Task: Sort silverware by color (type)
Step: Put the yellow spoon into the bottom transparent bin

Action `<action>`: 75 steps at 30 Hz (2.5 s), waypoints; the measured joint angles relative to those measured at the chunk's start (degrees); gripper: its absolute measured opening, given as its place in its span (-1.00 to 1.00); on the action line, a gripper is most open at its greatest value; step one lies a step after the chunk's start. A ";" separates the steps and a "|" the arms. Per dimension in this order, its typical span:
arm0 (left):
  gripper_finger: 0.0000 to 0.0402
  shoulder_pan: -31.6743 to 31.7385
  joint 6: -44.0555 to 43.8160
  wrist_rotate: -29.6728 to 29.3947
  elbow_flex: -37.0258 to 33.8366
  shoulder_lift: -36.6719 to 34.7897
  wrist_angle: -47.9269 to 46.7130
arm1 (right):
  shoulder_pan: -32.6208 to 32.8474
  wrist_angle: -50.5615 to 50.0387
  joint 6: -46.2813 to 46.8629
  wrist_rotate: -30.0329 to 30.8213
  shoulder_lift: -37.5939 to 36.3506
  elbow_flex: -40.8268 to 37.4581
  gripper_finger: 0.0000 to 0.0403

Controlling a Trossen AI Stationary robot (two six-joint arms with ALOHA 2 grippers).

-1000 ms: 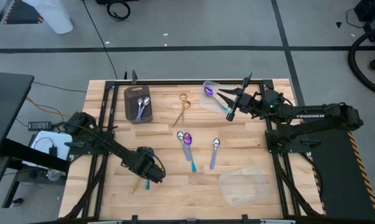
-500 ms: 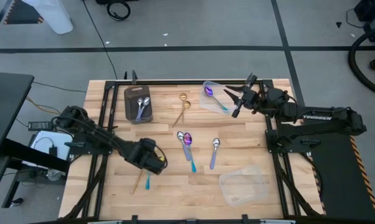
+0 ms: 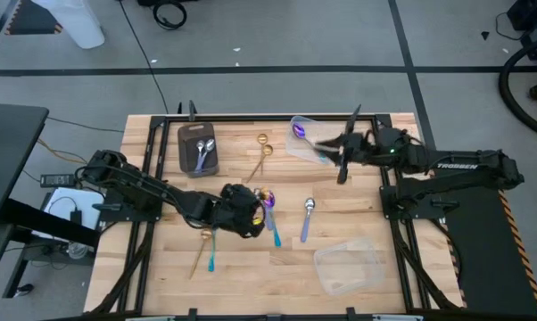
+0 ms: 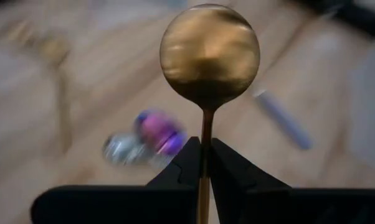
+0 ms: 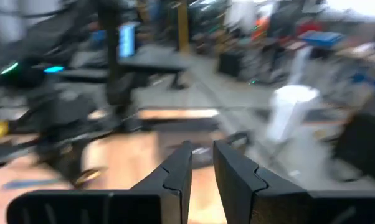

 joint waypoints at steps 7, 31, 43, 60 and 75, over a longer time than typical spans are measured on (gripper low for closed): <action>-0.86 1.20 22.61 0.50 0.00 0.00 18.35 | 8.80 -8.36 8.11 1.26 2.58 -0.04 -0.62; -0.85 1.41 41.66 2.63 0.02 0.04 37.35 | 26.68 10.57 10.82 18.63 20.77 -0.02 -0.04; -0.85 1.70 53.05 9.05 0.04 0.09 49.47 | 27.03 22.98 6.40 18.27 26.68 -0.02 -0.01; -0.85 2.81 53.93 13.58 0.04 0.09 51.03 | 28.40 29.29 -1.08 17.56 28.30 -0.02 -0.74; -0.25 2.72 56.58 13.53 0.07 -3.60 42.15 | 32.94 19.87 4.40 22.36 22.04 -0.04 -0.85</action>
